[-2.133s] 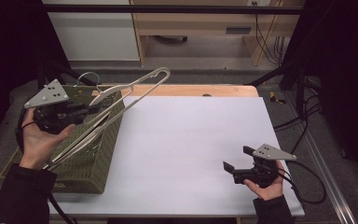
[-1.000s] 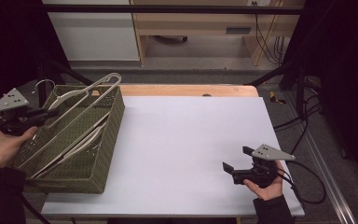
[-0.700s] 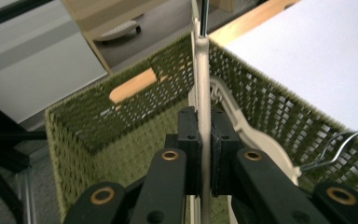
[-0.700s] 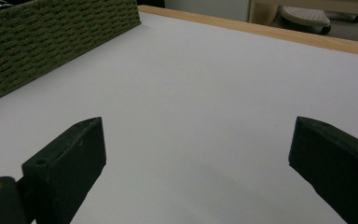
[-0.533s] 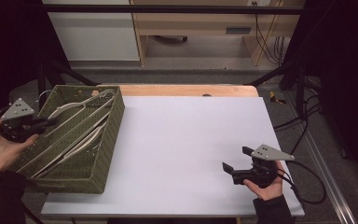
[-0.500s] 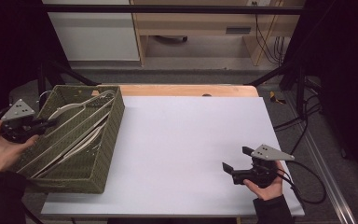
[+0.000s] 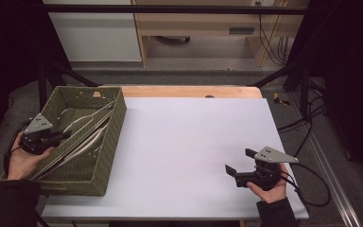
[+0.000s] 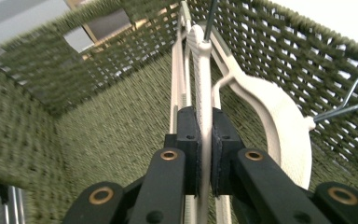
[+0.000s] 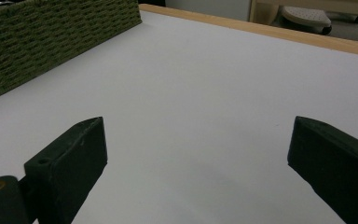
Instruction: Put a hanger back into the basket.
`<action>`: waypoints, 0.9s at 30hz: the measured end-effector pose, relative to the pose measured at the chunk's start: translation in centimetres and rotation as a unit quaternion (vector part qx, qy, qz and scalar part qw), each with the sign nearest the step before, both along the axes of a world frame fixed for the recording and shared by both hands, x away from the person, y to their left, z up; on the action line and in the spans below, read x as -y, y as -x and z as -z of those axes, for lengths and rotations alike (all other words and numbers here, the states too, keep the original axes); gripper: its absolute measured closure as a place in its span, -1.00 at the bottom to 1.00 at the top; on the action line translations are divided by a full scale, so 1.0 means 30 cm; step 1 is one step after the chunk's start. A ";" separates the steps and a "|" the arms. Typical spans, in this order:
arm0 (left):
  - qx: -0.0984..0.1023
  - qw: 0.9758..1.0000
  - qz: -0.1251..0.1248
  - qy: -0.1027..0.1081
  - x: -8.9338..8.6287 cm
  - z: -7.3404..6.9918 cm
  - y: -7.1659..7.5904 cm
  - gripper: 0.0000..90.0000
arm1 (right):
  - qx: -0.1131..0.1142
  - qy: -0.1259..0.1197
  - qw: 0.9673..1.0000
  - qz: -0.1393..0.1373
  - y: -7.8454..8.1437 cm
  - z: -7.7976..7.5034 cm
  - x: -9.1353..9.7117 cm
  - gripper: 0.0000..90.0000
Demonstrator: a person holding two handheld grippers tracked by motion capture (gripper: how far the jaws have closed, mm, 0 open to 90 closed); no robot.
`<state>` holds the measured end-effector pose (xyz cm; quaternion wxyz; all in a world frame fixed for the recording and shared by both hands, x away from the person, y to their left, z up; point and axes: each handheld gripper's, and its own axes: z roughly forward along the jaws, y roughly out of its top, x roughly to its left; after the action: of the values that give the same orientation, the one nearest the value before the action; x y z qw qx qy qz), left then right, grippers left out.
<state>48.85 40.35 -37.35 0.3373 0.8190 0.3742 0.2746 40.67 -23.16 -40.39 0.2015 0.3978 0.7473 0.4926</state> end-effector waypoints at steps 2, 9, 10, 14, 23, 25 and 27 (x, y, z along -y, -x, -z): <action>-0.019 1.000 0.003 -0.005 0.005 0.016 -0.003 0.84 | 0.000 0.000 1.000 0.001 0.000 0.000 0.000 -0.88; -0.059 0.998 0.014 0.008 0.021 0.049 -0.007 0.73 | -0.002 0.001 1.000 0.000 0.000 0.002 -0.003 -0.88; -0.065 0.998 0.016 0.005 0.028 0.051 -0.007 0.70 | -0.002 0.001 1.000 -0.001 0.000 0.002 -0.003 -0.88; -0.076 0.997 0.019 0.014 0.042 0.053 -0.007 0.47 | -0.001 0.001 1.000 -0.001 0.000 0.002 -0.003 -0.87; -0.055 0.998 0.032 0.023 0.060 0.021 0.022 0.17 | -0.001 0.001 1.000 -0.002 0.001 0.001 -0.001 -0.87; -0.046 0.998 0.031 0.032 0.058 0.007 0.031 0.13 | -0.002 -0.002 1.000 -0.002 0.002 0.000 -0.002 -0.87; -0.032 0.998 0.026 0.044 0.054 -0.011 0.042 0.06 | 0.001 -0.002 1.000 -0.001 0.003 -0.001 0.000 -0.87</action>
<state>47.57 38.72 -37.03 0.3683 0.8212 0.3747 0.2226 40.59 -23.16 -40.36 0.2009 0.3965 0.7468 0.4946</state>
